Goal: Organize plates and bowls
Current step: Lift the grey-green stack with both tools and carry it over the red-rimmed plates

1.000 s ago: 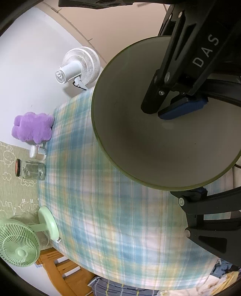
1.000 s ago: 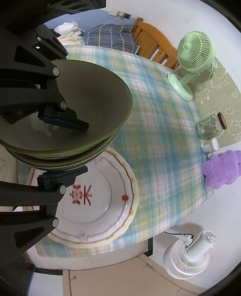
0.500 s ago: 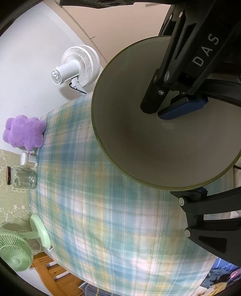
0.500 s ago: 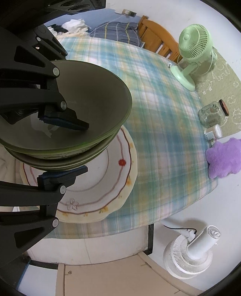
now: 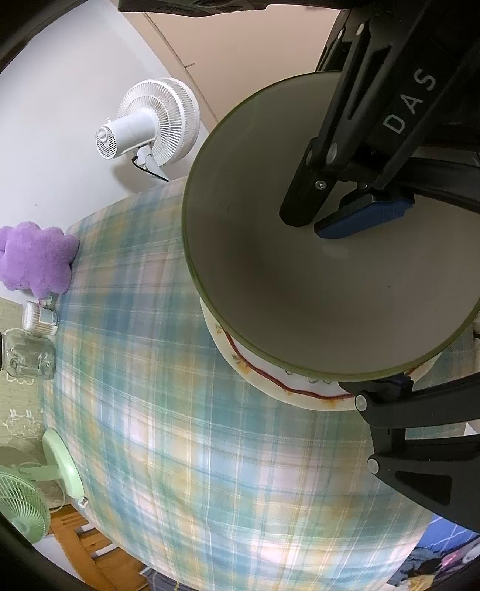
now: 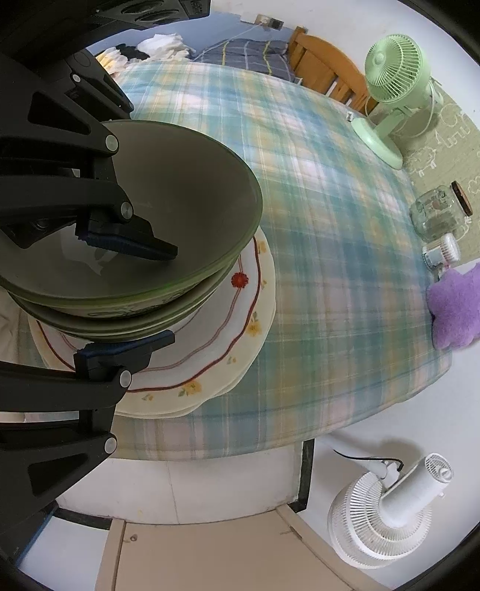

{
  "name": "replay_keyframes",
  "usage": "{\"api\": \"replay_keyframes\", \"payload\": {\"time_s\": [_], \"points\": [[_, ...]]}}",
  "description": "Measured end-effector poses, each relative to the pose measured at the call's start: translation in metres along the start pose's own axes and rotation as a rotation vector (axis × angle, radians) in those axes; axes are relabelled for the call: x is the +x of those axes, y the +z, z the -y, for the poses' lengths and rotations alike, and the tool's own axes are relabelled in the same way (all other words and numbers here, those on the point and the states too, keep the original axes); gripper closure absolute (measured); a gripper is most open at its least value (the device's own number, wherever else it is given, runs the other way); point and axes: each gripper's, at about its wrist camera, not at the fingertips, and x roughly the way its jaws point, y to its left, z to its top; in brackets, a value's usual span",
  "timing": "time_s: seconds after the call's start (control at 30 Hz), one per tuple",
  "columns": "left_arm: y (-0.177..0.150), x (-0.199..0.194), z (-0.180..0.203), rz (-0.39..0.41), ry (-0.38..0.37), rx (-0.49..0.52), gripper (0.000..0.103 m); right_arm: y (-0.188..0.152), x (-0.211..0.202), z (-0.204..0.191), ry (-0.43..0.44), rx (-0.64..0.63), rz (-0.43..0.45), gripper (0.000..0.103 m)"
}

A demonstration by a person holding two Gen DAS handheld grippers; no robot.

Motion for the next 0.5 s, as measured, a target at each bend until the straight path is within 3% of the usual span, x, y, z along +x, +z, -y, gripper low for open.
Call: {"api": "replay_keyframes", "payload": {"time_s": [0.3, 0.37, 0.5], "points": [[0.001, 0.005, 0.015, 0.017, 0.030, 0.034, 0.043, 0.002, 0.001, 0.012, 0.003, 0.012, 0.003, 0.061], [0.000, 0.005, 0.020, 0.017, 0.047, 0.054, 0.042, 0.001, 0.002, 0.013, 0.011, 0.011, 0.003, 0.057], [0.000, 0.005, 0.027, 0.022, 0.095, 0.093, 0.035, -0.002, 0.003, 0.016, 0.008, 0.022, 0.013, 0.055]]}}
